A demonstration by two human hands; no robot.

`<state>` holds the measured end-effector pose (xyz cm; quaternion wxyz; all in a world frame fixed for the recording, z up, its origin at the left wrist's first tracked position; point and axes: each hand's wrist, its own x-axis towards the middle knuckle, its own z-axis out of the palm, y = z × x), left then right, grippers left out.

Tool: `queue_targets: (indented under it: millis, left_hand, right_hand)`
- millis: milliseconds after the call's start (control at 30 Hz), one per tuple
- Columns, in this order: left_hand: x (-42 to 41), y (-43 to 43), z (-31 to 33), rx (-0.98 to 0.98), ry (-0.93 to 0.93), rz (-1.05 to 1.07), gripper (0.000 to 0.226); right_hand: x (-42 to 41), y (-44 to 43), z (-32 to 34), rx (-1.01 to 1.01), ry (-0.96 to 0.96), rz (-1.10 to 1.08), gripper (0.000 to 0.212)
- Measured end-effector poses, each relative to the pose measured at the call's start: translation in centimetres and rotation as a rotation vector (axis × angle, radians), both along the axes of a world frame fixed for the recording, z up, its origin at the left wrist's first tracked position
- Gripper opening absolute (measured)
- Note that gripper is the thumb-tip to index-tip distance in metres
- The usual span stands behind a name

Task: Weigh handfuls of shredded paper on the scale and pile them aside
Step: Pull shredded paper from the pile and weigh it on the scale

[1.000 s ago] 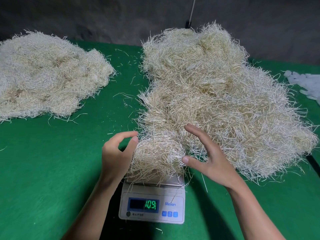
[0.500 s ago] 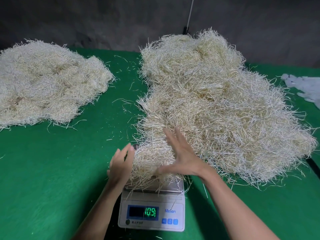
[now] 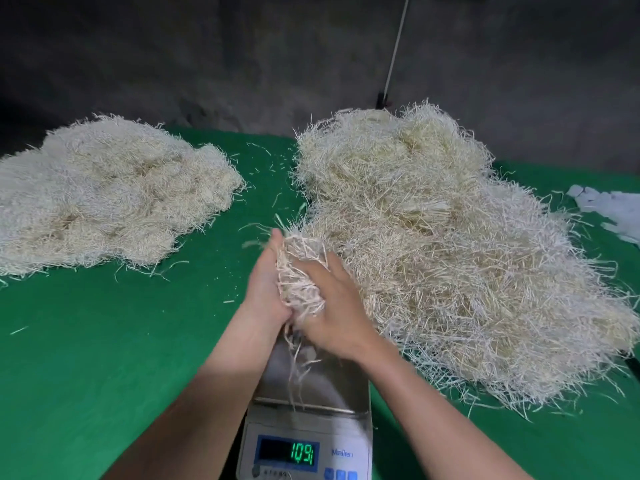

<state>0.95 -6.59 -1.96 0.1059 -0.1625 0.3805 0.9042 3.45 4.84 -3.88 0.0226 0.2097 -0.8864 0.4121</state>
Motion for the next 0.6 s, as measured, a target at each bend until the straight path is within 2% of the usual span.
queue_targets:
  millis: [67,133,200,300,400,500,600]
  left_hand:
    - [-0.8,0.8,1.0,-0.142,0.000,0.041,0.036]
    - [-0.4,2.6,1.2,-0.334,0.018,0.149,0.031]
    - [0.4,4.0,1.7,-0.332,0.016,0.170,0.024]
    - [-0.3,4.1,3.5,-0.212,0.084,0.143,0.035]
    - [-1.4,3.8,4.4,-0.348,0.052,0.286,0.038]
    - [-0.5,5.7,2.8,-0.507,0.101,0.213,0.033]
    - [-1.2,6.2,2.4,-0.635,0.261,0.300,0.021]
  right_hand:
    - [0.6,-1.4,1.7,-0.122,0.073,-0.011,0.076]
    - [-1.1,-1.6,4.0,-0.277,0.135,-0.215,0.075]
    - [-3.2,-0.5,5.8,-0.382,0.065,-0.343,0.066]
    - [-2.1,-0.9,4.5,-0.435,-0.069,-0.175,0.039]
    - [-0.2,-2.1,3.0,-0.478,-0.087,-0.198,0.019]
    - [-2.4,-0.6,3.8,-0.648,-0.190,-0.304,0.017]
    - [-2.9,-0.1,3.6,-0.675,-0.076,-0.476,0.020]
